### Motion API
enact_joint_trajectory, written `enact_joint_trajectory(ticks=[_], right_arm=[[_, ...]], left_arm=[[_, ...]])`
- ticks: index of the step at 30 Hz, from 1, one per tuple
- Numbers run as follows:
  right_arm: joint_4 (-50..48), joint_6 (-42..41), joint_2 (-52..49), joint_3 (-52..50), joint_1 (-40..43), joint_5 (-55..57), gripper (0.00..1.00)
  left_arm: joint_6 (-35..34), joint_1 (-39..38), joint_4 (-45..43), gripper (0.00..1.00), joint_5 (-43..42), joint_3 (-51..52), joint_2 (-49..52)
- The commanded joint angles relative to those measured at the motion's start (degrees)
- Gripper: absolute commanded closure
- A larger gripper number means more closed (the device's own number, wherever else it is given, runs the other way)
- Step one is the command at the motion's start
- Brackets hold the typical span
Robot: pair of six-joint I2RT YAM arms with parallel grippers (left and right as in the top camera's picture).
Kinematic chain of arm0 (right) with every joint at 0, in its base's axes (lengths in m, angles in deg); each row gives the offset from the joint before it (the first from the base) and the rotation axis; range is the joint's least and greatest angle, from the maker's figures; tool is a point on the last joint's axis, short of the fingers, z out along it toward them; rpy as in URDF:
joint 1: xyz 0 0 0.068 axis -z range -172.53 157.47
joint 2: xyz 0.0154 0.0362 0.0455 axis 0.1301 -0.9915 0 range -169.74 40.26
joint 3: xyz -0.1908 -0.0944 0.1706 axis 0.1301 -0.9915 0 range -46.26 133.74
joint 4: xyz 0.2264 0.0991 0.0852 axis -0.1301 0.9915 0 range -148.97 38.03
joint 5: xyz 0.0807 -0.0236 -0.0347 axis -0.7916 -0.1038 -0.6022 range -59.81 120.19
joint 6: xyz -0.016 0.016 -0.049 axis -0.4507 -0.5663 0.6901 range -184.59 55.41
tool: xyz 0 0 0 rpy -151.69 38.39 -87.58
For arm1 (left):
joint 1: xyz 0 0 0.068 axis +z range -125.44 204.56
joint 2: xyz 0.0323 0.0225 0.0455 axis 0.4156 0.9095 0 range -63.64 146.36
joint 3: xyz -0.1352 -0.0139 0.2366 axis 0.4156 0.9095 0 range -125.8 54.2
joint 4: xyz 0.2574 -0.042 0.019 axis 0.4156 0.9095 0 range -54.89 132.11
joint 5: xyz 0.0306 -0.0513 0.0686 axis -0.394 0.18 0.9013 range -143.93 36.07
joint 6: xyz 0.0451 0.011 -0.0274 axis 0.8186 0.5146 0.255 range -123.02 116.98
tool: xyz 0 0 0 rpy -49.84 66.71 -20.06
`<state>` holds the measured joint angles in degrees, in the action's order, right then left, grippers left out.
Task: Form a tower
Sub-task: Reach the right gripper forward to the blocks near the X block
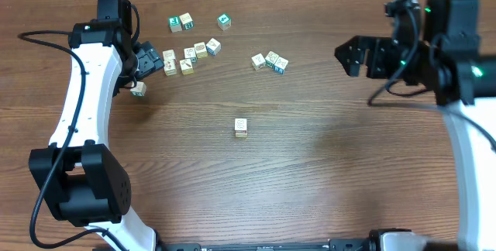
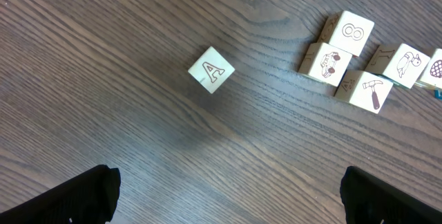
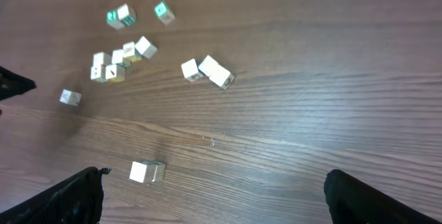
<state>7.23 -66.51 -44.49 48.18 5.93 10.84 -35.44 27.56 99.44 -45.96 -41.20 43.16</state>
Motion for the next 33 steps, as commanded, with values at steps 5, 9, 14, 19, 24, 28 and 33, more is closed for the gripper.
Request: enact_joint_trajectory(ticks=[5, 9, 14, 19, 24, 28, 33], right_arm=[[-4.46, 0.28, -6.49, 1.64, 0.00, -3.89, 0.00], [-6.14, 0.28, -9.14, 1.64, 0.00, -5.29, 0.00], [-8.28, 0.31, -12.39, 1.60, -0.55, -6.01, 0.00], [-9.57, 0.31, -16.02, 1.57, -3.45, -5.09, 0.00], [-12.17, 0.31, -20.13, 1.55, -7.87, 1.31, 0.00], [-14.51, 0.31, -23.04, 1.53, -11.63, 6.64, 0.00], [-17.16, 0.31, -26.75, 1.53, -15.56, 12.76, 0.00]], left_arm=[[0.72, -0.02, 0.07, 0.01, -0.07, -0.74, -0.94], [0.72, -0.02, 0.04, 0.00, -0.07, -0.74, -0.94], [0.72, -0.02, 0.07, 0.00, -0.07, -0.74, -0.94], [0.72, -0.02, 0.02, 0.00, -0.09, -0.74, -0.94], [0.72, -0.02, -0.02, 0.00, -0.09, -0.74, -0.94], [0.72, -0.02, -0.02, 0.00, -0.09, -0.74, -0.94], [0.72, -0.02, -0.04, 0.01, -0.09, -0.74, -0.94]])
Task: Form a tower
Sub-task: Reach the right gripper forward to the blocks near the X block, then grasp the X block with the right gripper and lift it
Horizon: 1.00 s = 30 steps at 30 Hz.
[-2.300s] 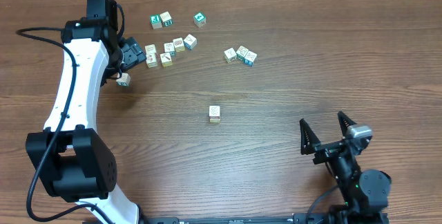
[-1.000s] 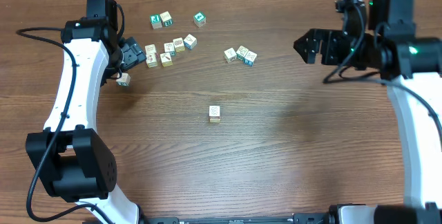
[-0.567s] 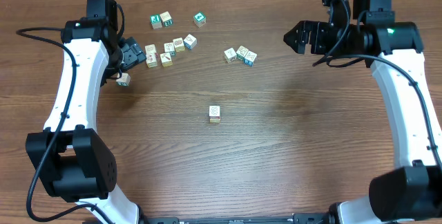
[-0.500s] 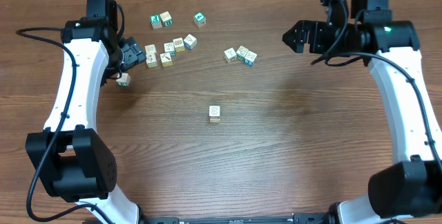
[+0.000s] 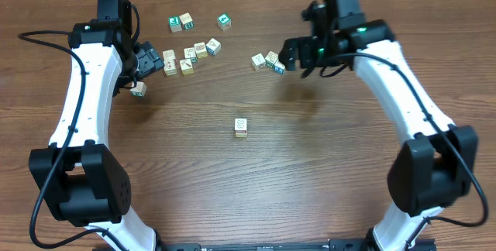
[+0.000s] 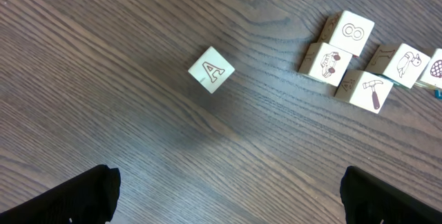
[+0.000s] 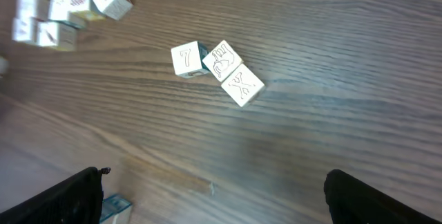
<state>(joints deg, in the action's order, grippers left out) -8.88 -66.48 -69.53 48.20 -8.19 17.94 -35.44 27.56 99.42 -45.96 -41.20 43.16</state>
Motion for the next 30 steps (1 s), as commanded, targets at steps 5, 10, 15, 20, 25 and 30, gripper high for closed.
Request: enact_joint_trajectory(ticks=[5, 10, 15, 20, 25, 30], right_arm=[[-5.51, 2.67, -5.81, 1.51, -3.39, 9.05, 0.01], [-9.18, 6.99, -9.84, 1.51, -3.56, 9.70, 0.16], [-11.61, 14.19, -12.59, 1.51, -3.56, 9.62, 0.20], [-12.44, 21.40, -14.36, 1.49, -3.78, 9.66, 0.30], [-14.91, 22.99, -16.02, 1.36, -3.78, 9.64, 0.30], [-17.22, 22.99, -18.23, 1.33, -3.82, 9.62, 0.34]], left_arm=[[0.72, -0.02, -0.02, 0.00, -0.07, -0.74, -0.94], [0.72, -0.02, -0.02, 0.00, -0.09, -0.74, -0.94], [0.72, -0.02, -0.02, 0.01, -0.07, -0.74, -0.94], [0.72, -0.02, -0.04, 0.00, -0.07, -0.74, -0.94], [0.70, -0.02, -0.02, 0.00, -0.09, -0.74, -0.94], [0.72, -0.02, -0.04, 0.01, -0.09, -0.74, -0.94]])
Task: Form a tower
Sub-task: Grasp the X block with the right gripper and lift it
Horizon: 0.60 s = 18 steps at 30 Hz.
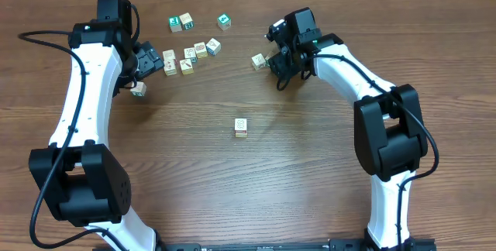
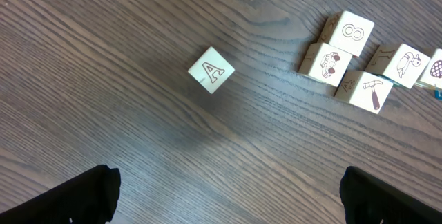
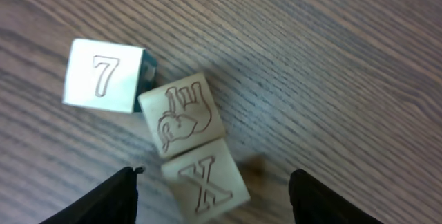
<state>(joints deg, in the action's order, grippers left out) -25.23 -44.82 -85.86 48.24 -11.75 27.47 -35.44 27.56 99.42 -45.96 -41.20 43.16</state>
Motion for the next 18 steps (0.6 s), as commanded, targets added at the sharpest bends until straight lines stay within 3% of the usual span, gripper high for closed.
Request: enact_joint_trajectory(ticks=[1, 5, 9, 18], right_arm=[[-1.14, 1.33, -2.08, 1.18, -0.28, 0.09, 0.36], [-1.51, 1.31, -2.64, 0.98, -0.26, 0.13, 0.63], [-0.87, 1.31, -2.51, 1.07, -0.26, 0.15, 0.78], [7.21, -3.08, 5.01, 4.37, -0.39, 0.31, 0.78]], left_arm=[[0.72, -0.02, -0.04, 0.01, -0.07, -0.74, -0.94], [0.72, -0.02, -0.04, 0.00, -0.07, -0.74, -0.94], [0.72, -0.02, -0.04, 0.00, -0.07, -0.74, -0.94], [0.72, -0.02, -0.04, 0.00, -0.07, -0.74, -0.94]])
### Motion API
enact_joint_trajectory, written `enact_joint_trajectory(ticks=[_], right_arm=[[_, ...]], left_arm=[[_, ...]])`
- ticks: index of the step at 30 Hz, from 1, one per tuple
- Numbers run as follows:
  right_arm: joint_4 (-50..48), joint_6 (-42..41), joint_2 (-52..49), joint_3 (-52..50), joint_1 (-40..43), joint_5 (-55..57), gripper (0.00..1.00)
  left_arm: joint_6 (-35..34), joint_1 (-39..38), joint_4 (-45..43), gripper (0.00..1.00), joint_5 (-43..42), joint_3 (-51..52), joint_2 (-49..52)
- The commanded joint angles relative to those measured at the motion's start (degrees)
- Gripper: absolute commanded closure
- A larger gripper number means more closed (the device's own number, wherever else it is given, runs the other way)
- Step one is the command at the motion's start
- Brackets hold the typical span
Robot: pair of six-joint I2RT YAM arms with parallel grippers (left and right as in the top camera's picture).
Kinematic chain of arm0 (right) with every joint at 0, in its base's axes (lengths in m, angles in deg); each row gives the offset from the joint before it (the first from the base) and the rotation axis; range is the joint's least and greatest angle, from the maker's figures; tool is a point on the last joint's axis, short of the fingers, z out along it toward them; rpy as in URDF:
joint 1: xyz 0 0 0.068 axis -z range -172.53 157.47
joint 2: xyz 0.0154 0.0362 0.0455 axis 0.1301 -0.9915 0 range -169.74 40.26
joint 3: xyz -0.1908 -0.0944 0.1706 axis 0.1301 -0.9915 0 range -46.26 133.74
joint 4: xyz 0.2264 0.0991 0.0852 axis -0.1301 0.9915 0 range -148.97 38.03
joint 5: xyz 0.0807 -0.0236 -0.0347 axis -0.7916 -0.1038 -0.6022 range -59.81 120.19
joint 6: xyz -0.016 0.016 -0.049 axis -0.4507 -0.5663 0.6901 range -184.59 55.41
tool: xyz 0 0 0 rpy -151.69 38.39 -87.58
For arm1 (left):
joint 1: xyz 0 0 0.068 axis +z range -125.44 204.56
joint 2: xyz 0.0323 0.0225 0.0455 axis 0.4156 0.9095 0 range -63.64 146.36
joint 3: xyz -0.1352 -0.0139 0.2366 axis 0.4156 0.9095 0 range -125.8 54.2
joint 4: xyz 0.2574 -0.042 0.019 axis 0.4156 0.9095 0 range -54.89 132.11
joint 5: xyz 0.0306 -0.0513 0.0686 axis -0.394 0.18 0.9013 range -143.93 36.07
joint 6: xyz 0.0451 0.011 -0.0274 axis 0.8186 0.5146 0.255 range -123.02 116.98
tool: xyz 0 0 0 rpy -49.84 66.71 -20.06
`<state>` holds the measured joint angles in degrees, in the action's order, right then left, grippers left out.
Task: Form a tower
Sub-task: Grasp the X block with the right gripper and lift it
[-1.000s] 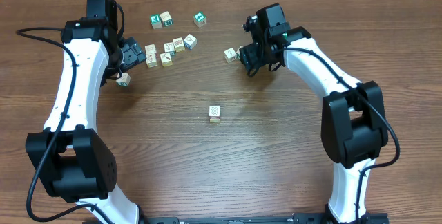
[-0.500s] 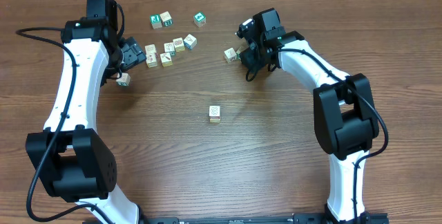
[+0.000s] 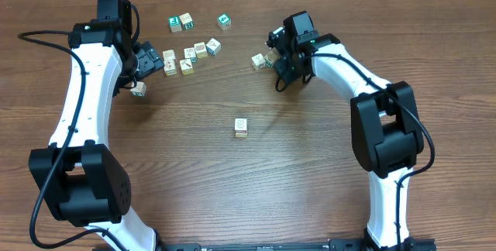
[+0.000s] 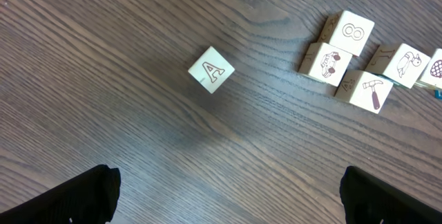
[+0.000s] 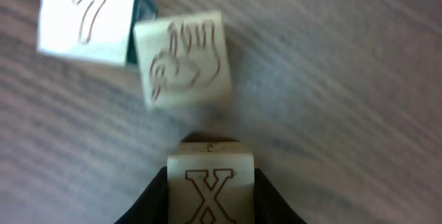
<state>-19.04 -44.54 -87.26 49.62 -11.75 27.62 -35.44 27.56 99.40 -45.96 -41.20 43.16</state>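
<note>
Pale wooden picture and letter cubes lie on a brown wooden table (image 3: 325, 173). My right gripper (image 5: 210, 193) is shut on the X cube (image 5: 210, 182), one dark finger on each side. Just beyond it lie an animal cube (image 5: 185, 57) and a 7 cube (image 5: 86, 18). In the overhead view the right gripper (image 3: 280, 71) hides the X cube. A single cube (image 3: 241, 127) sits mid-table. My left gripper (image 4: 224, 200) hangs open over bare wood, with an A cube (image 4: 211, 70) ahead of it.
A cluster of several cubes (image 3: 190, 52) lies at the back left beside the left gripper (image 3: 149, 63), with three more cubes (image 3: 186, 22) behind it. Cubes showing an 8, a car and a hammer (image 4: 347, 58) sit at the upper right of the left wrist view.
My right gripper has shut on the X cube, which now stands a little apart from the animal cube it was touching. The left arm has not moved.
My right arm was first far out at the right, open and high. Then it was over the group of three cubes, then low with open fingers either side of the X cube, and now it grips that cube. The left arm stayed open throughout.
</note>
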Motion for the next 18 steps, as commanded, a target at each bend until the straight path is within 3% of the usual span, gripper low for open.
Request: enact_joint_trajectory(ticks=[1, 12, 18], right_arm=[[2.01, -5.03, 7.98, 3.43, -0.39, 0.15, 0.79], [17.88, -27.06, 29.35, 5.25, -1.25, -3.72, 0.79], [23.85, -37.53, 33.20, 5.25, -4.39, -6.75, 0.79]], left_arm=[[0.72, -0.02, -0.02, 0.00, -0.09, -0.74, -0.94], [0.72, -0.02, -0.02, 0.00, -0.09, -0.74, -0.94], [0.72, -0.02, -0.02, 0.00, -0.07, -0.74, -0.94]])
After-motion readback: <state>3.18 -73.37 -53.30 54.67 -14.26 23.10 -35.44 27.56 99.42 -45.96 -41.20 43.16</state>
